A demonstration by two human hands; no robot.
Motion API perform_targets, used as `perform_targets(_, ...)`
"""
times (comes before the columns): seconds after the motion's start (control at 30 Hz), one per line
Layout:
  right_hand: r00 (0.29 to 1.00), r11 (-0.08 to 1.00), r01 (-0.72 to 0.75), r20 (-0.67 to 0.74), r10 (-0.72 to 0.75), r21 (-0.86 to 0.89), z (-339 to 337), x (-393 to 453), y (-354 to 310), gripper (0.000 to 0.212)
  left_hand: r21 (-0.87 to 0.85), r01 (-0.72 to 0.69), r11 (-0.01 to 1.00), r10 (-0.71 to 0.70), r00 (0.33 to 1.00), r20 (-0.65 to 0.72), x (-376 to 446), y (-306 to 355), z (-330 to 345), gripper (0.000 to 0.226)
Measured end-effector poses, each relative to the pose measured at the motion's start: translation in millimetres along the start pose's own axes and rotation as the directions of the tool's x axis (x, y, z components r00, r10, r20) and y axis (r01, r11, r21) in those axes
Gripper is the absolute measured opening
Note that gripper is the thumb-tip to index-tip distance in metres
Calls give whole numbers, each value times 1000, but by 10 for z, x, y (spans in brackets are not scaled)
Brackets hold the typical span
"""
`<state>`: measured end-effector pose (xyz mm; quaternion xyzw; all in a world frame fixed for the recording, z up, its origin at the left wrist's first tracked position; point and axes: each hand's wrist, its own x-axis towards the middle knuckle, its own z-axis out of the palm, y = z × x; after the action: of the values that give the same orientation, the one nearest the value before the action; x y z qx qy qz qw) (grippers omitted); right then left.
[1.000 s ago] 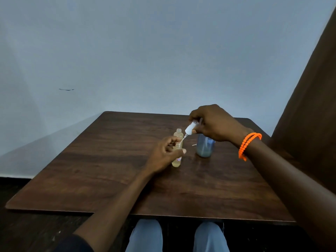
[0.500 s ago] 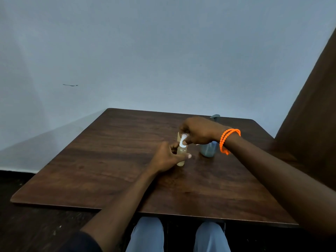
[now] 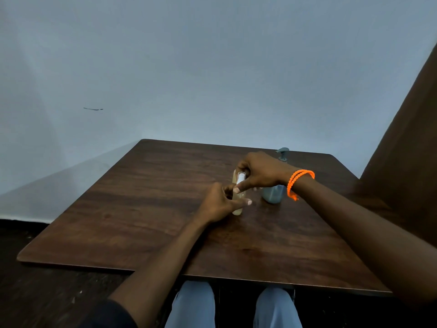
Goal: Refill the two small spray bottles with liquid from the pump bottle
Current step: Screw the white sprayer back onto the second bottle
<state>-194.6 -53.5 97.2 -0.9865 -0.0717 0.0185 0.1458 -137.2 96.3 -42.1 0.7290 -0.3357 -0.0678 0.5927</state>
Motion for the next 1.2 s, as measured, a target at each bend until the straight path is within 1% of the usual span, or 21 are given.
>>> perform_targets(0.07, 1000, 1000, -1, -2, 1, 31, -14, -29, 17, 37, -11, -4, 1000, 4, 1000, -8, 2, 3, -2, 19)
perform_targets(0.1, 1000, 997, 6, 10, -7, 72, -22, -49, 32, 36, -15, -4, 1000, 3, 1000, -10, 5, -4, -3, 21)
perform_targets(0.17, 1000, 995, 20, 7, -21, 103, -5, -70, 54, 26, -28, 10, 1000, -10, 1000, -4, -1, -3, 1, 22)
perform_targets(0.23, 999, 996, 14, -46, -10, 87, 60, -50, 59, 20, -35, 10, 999, -10, 1000, 10, -2, -1, 7, 24)
perform_targets(0.3, 993, 996, -39, -111, 48, 80, 138, -24, 46, 25, -37, -1, 999, 1, 1000, 0, -7, 1, 10, 26)
perform_targets(0.37, 984, 994, -92, -150, 99, 57, 188, -13, 48, 34, -18, -4, 1000, 4, 1000, -23, -8, -1, 5, 34)
perform_targets(0.43, 989, 991, -96, -103, 105, 90, 180, -35, 84, 38, -13, -4, 1000, 4, 1000, -31, -3, -21, 5, 38)
perform_targets(0.5, 996, 981, -63, -42, 72, 185, 125, -90, 121, 48, -28, 8, 1000, -8, 1000, -22, -11, -10, 13, 34)
perform_targets(0.53, 998, 977, -35, -42, 45, 211, 108, -107, 144, 48, -26, 14, 1000, -15, 1000, -16, -11, 8, 16, 33)
perform_targets(0.63, 991, 987, -10, -128, 31, 160, 163, -96, 137, 22, -21, 9, 1000, -10, 1000, -10, -8, 25, 23, 24)
perform_targets(0.7, 981, 996, -31, -189, 46, 81, 214, -72, 102, 28, -4, -7, 1000, 7, 1000, -22, -7, 25, 17, 22)
perform_targets(0.73, 978, 996, -44, -202, 59, 78, 226, -65, 106, 31, 2, -18, 1000, 18, 999, -28, -7, 24, 15, 24)
perform_targets(0.83, 991, 980, -34, -118, 58, 197, 146, -112, 143, 41, -7, -10, 1000, 10, 999, -35, 19, -16, 26, 27)
perform_targets(0.87, 995, 970, -27, -86, 49, 240, 119, -125, 162, 41, -13, -2, 1000, 1, 1000, -30, 23, -23, 30, 30)
perform_targets(0.9, 997, 968, -14, -72, 33, 249, 113, -126, 169, 37, -14, 0, 1000, -1, 1000, -28, 28, -33, 30, 34)
perform_targets(0.97, 994, 981, -20, -99, 40, 192, 152, -98, 163, 22, -21, -7, 1000, 6, 1000, -11, 32, -47, 25, 39)
perform_targets(1.0, 991, 988, -35, -123, 54, 152, 178, -81, 141, 21, -27, -5, 1000, 5, 1000, -7, 37, -56, 23, 37)
perform_targets(1.07, 986, 996, -56, -153, 67, 76, 192, -63, 99, 30, -29, -2, 1000, 1, 1000, -15, 40, -58, 18, 35)
perform_targets(1.1, 988, 996, -59, -140, 68, 67, 193, -58, 103, 30, -25, -3, 1000, 3, 1000, -23, 42, -62, 22, 37)
perform_targets(1.13, 992, 995, -58, -106, 67, 84, 169, -76, 96, 30, -25, -2, 1000, 1, 1000, -27, 39, -55, 29, 40)
perform_targets(1.2, 998, 989, -42, -48, 49, 142, 100, -116, 104, 38, -22, 14, 1000, -15, 1000, -24, 30, -31, 35, 42)
